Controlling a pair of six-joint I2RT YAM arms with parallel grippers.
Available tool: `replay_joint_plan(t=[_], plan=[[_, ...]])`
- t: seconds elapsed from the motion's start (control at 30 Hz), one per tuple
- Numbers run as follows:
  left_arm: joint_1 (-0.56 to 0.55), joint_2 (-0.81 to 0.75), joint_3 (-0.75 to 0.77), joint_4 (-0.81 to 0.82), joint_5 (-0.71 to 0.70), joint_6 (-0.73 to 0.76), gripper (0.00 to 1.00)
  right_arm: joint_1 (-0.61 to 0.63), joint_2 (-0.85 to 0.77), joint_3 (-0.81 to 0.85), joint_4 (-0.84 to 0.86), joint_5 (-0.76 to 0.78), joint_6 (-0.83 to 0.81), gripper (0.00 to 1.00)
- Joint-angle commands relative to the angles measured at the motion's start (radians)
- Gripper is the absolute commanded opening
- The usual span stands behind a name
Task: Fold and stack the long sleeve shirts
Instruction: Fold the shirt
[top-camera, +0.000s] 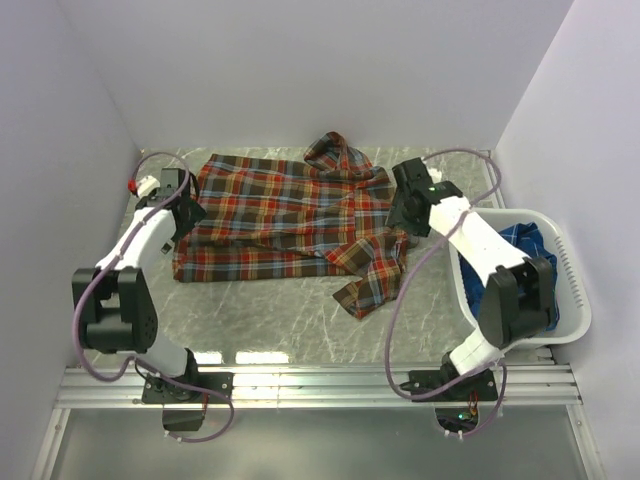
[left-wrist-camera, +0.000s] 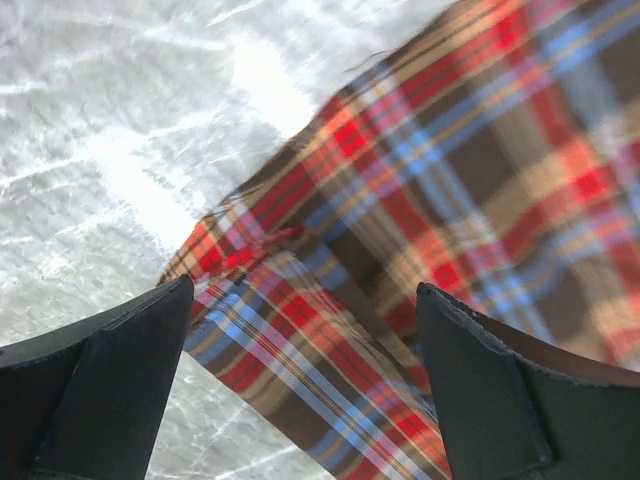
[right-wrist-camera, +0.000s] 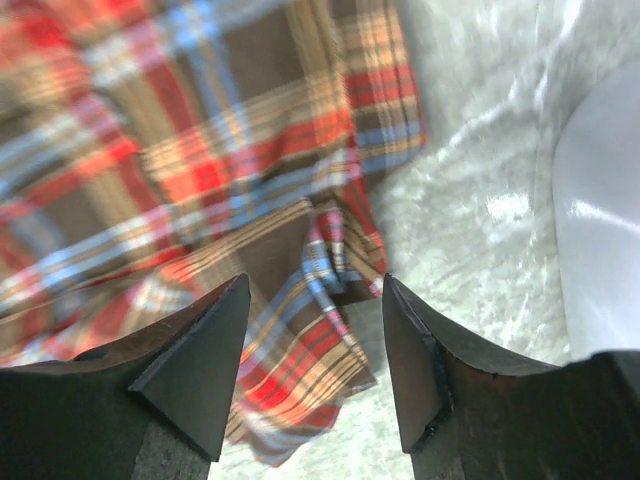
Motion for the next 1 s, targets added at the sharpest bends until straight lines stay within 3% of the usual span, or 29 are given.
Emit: replay_joint_plan(t=[0.0, 0.17, 0.47, 0.7, 0.97], plan=[[-0.055, -0.085, 0.04, -0.001, -0.034, 0.052, 0.99, 0.018, -0.106, -0.003, 0.092, -0.044, -0.059, 0.62], [-0.144, -0.099, -0.029, 0.045, 0.052, 0.081, 0.99, 0.107, -0.151, -0.115, 0.165, -0.116, -0.098, 0.62], [-0.201, 0.06, -0.115, 0.094, 0.138, 0.031, 0.99, 0.124, -0.042, -0.199, 0.296, -0.196, -0.032, 0.61], [-0.201, 0.188, -0.154, 0.071, 0.143, -0.017, 0.99, 0.121, 0.113, -0.231, 0.279, -0.219, -0.019, 0.62], [-0.201, 0.116, -0.291, 0.019, 0.135, -0.046, 0.99, 0.118, 0.127, -0.32, 0.154, -0.265, -0.004, 0.62]])
